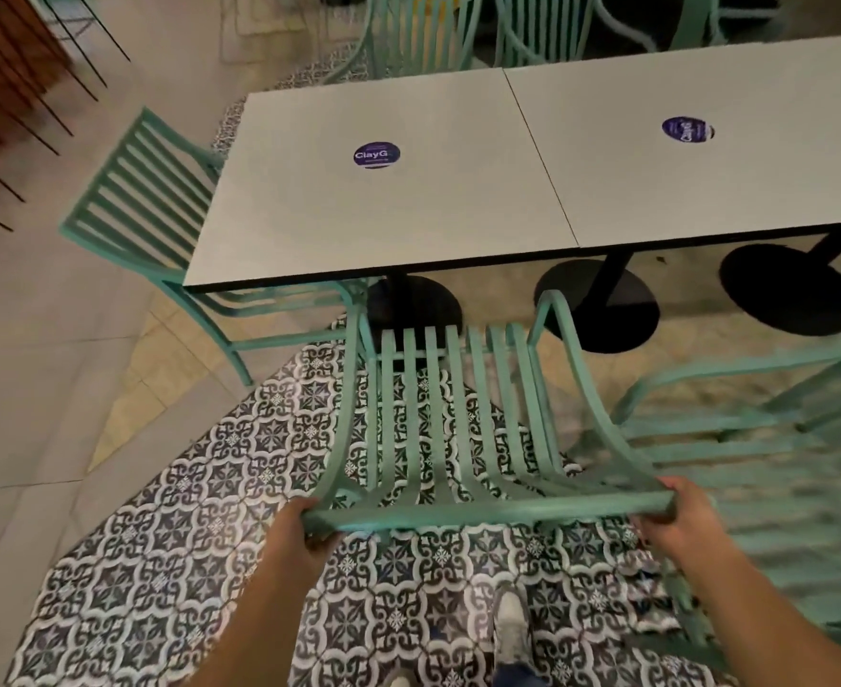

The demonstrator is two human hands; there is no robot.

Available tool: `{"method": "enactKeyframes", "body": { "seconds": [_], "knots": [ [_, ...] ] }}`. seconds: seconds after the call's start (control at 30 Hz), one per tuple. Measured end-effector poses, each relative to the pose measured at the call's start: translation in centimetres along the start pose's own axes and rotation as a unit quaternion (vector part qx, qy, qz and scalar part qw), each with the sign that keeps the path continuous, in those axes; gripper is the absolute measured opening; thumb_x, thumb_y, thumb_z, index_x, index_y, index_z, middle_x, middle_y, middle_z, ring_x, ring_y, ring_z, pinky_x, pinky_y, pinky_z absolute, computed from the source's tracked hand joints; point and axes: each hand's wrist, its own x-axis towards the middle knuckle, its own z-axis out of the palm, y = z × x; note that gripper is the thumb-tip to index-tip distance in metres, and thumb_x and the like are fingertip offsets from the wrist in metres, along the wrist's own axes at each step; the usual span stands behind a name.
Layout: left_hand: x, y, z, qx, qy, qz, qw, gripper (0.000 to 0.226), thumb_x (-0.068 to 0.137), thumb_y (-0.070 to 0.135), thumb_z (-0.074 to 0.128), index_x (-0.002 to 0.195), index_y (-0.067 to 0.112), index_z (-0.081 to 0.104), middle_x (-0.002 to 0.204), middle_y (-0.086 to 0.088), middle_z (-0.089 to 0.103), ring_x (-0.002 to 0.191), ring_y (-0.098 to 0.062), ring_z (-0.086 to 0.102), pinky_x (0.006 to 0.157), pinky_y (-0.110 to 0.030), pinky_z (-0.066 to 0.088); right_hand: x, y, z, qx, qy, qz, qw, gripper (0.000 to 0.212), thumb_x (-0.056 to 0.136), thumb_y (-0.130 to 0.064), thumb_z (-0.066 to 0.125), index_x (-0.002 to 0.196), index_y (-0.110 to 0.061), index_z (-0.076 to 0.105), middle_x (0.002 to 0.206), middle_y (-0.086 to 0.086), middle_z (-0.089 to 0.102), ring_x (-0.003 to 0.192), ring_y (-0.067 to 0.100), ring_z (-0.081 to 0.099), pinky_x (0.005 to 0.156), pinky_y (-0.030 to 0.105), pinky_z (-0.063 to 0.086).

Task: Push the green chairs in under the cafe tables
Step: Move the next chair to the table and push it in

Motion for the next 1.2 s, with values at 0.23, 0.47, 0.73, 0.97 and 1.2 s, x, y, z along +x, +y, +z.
{"method": "enactKeyframes", "body": {
  "seconds": [0.23, 0.47, 0.73, 0.97, 1.2],
  "knots": [
    [0.5, 0.0, 3.9, -0.044, 0.019, -0.015, 0.999, 0.028, 0.092, 0.012, 0.050, 0.118, 0.003, 0.050, 0.119, -0.024, 0.054, 0.100, -0.034, 0.058, 0.069, -0.041, 0.053, 2.5, -3.8, 2.7, -0.066, -0.025, -0.010, 0.997, 0.024, 0.092, -0.015, 0.053, 0.115, -0.008, 0.057, 0.117, 0.016, 0.060, 0.103, 0.030, 0.061, 0.092, 0.044, 0.052],
    [1.1, 0.8, 5.8, -0.034, 0.020, -0.017, 0.999, 0.017, 0.095, 0.015, 0.046, 0.106, 0.003, 0.052, 0.105, -0.022, 0.057, 0.094, -0.032, 0.061, 0.063, -0.041, 0.052, 2.2, -5.1, 5.0, -0.081, -0.041, -0.016, 0.996, 0.011, 0.096, -0.015, 0.049, 0.097, -0.005, 0.054, 0.105, 0.015, 0.059, 0.094, 0.029, 0.060, 0.094, 0.043, 0.050],
    [0.4, 0.3, 6.6, -0.038, 0.009, -0.008, 0.999, 0.022, 0.096, 0.012, 0.044, 0.113, -0.001, 0.052, 0.110, -0.024, 0.057, 0.097, -0.034, 0.061, 0.059, -0.047, 0.059, 2.9, -6.0, 6.0, -0.085, -0.031, -0.024, 0.996, 0.017, 0.095, -0.015, 0.042, 0.104, -0.007, 0.055, 0.112, 0.013, 0.057, 0.087, 0.028, 0.057, 0.068, 0.043, 0.048],
    [0.4, 0.7, 7.3, -0.038, 0.019, -0.009, 0.999, 0.033, 0.094, 0.013, 0.051, 0.124, -0.001, 0.049, 0.115, -0.023, 0.057, 0.097, -0.032, 0.062, 0.059, -0.041, 0.056, 3.6, -6.7, 5.9, -0.085, -0.026, -0.024, 0.996, 0.012, 0.097, -0.015, 0.044, 0.096, -0.006, 0.051, 0.105, 0.016, 0.057, 0.102, 0.032, 0.057, 0.097, 0.048, 0.047],
    [0.6, 0.0, 8.7, -0.050, 0.024, -0.008, 0.998, 0.035, 0.092, 0.009, 0.050, 0.125, -0.004, 0.047, 0.123, -0.026, 0.053, 0.110, -0.037, 0.057, 0.088, -0.049, 0.052, 4.5, -8.4, 6.6, -0.116, -0.030, -0.029, 0.992, 0.009, 0.096, -0.017, 0.046, 0.096, -0.008, 0.049, 0.115, 0.014, 0.054, 0.091, 0.028, 0.057, 0.077, 0.042, 0.050]
  ]
}}
